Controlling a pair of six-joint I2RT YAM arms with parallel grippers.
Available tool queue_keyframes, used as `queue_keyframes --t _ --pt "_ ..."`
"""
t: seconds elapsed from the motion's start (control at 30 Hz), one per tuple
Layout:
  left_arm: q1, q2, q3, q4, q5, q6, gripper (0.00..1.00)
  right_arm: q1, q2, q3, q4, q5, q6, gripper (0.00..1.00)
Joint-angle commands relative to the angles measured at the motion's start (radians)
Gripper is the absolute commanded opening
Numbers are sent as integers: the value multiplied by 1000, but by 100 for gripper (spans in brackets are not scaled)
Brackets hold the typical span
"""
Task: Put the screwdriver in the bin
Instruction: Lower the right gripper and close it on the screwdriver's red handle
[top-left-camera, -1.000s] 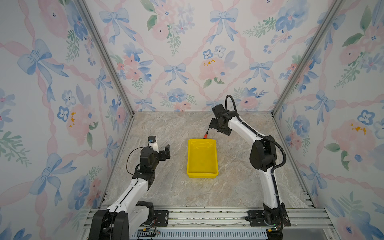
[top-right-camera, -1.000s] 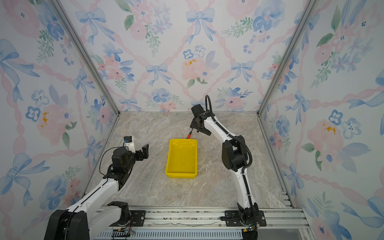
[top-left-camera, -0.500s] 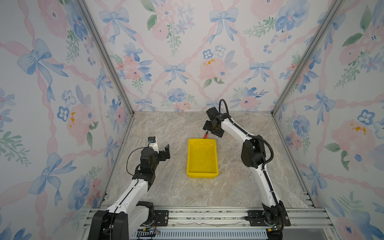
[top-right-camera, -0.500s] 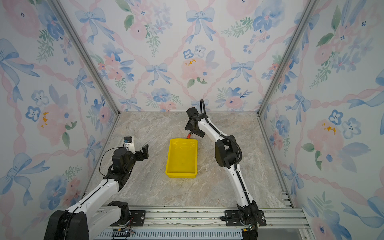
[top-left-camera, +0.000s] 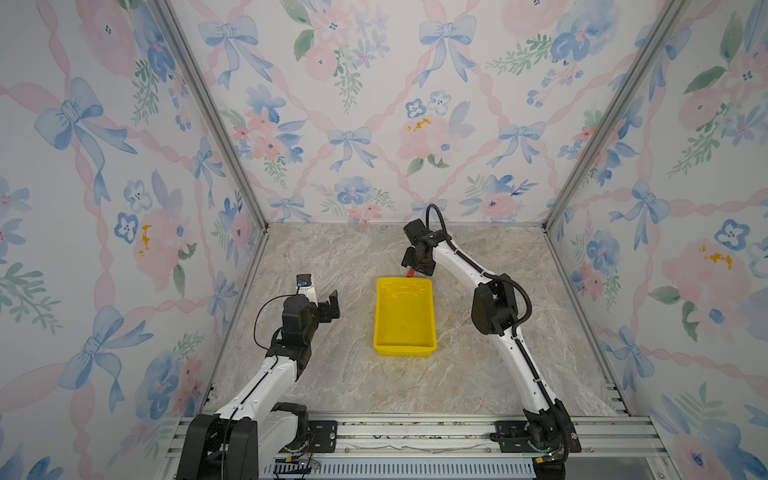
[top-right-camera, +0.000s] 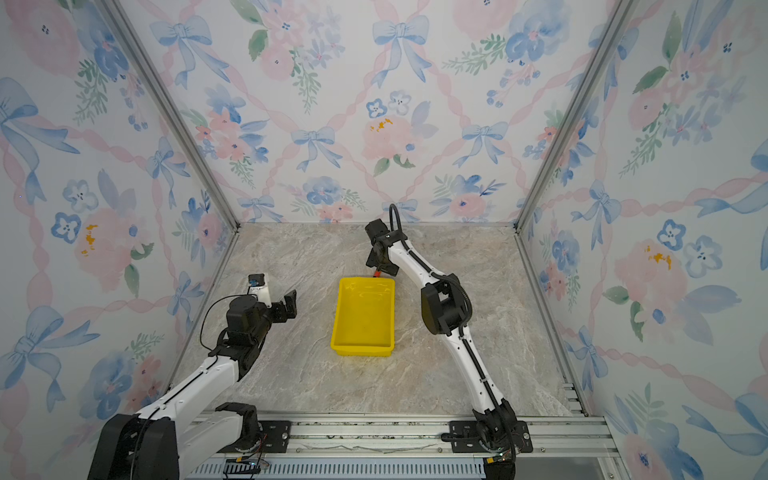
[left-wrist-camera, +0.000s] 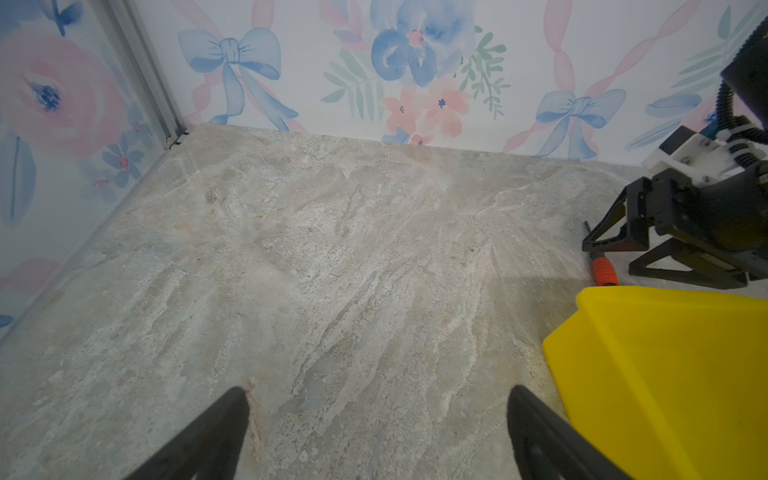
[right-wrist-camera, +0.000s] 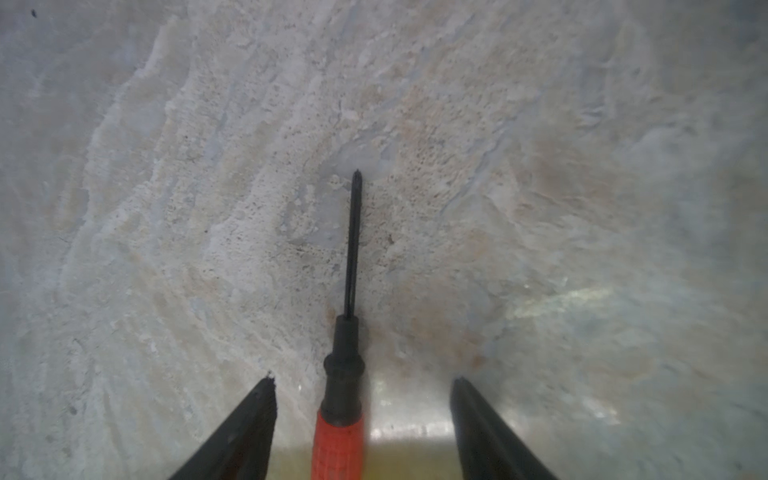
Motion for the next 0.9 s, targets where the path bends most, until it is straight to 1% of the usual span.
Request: queue_keyframes --t 0.0,0.1,0.23,0.33,0.43,0.47,0.67,0.77,0.87 --pt "-1 -4 -10 17 -21 9 97 4 55 42 -93 23 -31 63" --pt "-1 -30 -29 54 -16 -4 97 -3 60 36 -116 39 -35 54" --pt "-1 -40 -42 70 -22 -13 97 -10 48 15 -118 60 -57 38" --pt "-1 -37 -45 69 -20 -23 97 -21 32 -5 -112 75 -69 30" --pt "-1 -35 -44 70 -16 -31 98 -40 13 -40 -97 73 -69 15" --pt "-2 -35 -46 71 -18 -32 97 -47 6 -55 -91 68 -66 12" --pt "-2 -49 -55 70 -27 -40 98 -80 -45 -129 -47 82 -96 5" --pt "-2 -51 -58 70 -23 -42 97 -91 -67 -135 -29 85 -129 2" --pt "-2 -56 -64 70 -21 -43 97 -103 -102 -134 -10 75 -155 1"
